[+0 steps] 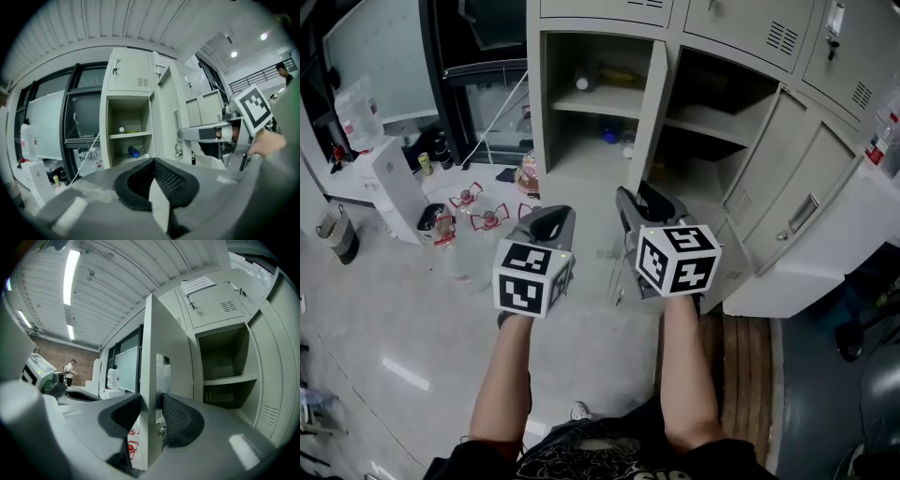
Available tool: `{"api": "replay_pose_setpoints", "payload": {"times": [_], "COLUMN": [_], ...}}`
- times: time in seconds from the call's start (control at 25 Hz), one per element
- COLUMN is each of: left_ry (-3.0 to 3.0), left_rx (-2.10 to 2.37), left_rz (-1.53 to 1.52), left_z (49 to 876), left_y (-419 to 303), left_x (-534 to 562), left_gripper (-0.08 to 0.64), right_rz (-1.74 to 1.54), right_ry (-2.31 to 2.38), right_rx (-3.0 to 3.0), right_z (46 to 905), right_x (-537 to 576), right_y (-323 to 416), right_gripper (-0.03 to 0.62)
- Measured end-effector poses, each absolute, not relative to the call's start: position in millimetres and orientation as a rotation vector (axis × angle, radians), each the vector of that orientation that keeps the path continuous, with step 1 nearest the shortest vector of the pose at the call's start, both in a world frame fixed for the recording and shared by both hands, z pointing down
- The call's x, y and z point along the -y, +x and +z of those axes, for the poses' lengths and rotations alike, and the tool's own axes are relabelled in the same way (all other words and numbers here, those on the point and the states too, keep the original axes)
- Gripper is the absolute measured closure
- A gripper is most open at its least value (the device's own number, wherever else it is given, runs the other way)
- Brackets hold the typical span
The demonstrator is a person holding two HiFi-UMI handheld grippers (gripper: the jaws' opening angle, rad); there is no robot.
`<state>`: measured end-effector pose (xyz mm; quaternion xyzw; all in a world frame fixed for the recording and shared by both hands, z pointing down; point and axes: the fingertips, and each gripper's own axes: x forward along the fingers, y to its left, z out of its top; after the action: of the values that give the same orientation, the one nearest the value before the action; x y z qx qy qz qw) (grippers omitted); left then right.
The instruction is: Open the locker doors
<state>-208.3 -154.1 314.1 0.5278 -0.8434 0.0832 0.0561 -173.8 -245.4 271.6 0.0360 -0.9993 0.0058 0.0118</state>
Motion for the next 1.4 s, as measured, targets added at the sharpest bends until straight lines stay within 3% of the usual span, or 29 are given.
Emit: {"api": "replay_pose_setpoints", "payload": {"times": [1.4], "left_ry": [1.721], "left_rx": [2.496], "left_rz": [0.248], "left_z": [315], "left_y": [-137], "left_x": [280], "left_gripper": [0.56], "right_rz": [0.008], "right_ry": [0.058], "right_rx": [3.112], "right_z": [271], "right_x": [342], "right_y": [-106], "right_gripper": [0.466]}}
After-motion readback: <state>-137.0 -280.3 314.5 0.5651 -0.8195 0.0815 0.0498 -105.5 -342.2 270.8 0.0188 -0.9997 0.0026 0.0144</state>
